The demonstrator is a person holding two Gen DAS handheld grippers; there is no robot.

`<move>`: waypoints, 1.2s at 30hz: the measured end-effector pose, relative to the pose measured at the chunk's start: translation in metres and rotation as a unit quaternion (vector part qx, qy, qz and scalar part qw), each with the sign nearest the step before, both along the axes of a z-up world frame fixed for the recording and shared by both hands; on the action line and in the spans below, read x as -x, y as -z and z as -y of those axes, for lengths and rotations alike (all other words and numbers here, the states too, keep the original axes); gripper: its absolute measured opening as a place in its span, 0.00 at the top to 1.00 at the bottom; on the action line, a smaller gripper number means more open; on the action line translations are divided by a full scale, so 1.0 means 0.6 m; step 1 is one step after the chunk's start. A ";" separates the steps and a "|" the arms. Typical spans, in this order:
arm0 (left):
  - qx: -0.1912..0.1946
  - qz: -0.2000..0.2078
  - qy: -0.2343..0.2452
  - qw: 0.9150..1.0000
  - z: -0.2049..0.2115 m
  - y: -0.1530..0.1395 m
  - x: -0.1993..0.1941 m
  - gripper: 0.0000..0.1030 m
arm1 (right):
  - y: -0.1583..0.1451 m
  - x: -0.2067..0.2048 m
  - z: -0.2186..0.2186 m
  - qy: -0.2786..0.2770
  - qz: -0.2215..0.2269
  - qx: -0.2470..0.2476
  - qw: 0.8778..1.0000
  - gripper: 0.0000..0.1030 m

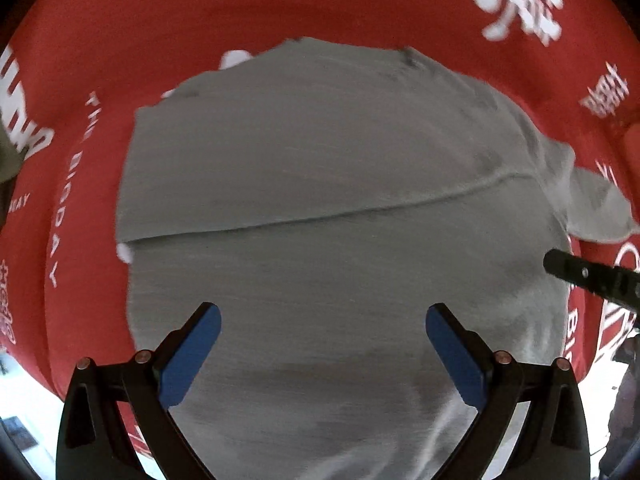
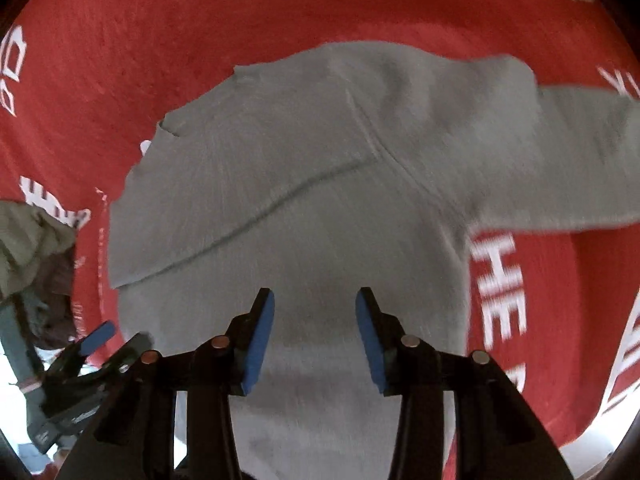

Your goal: Fold small clothes

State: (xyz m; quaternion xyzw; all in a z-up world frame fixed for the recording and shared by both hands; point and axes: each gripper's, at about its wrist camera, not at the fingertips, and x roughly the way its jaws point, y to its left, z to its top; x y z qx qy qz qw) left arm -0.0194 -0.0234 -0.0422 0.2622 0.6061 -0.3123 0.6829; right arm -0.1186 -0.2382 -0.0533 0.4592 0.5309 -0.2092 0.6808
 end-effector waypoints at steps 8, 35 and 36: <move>-0.014 -0.001 0.047 0.999 0.073 0.008 0.066 0.00 | 0.016 0.104 0.007 0.055 0.020 -0.028 0.998 0.54; -0.013 0.024 0.134 0.991 0.334 0.044 0.197 0.00 | 0.044 0.442 0.262 0.416 0.129 0.029 0.900 0.50; -0.013 0.025 0.132 0.991 0.340 0.046 0.198 0.00 | 0.043 0.446 0.268 0.423 0.138 0.032 0.895 0.50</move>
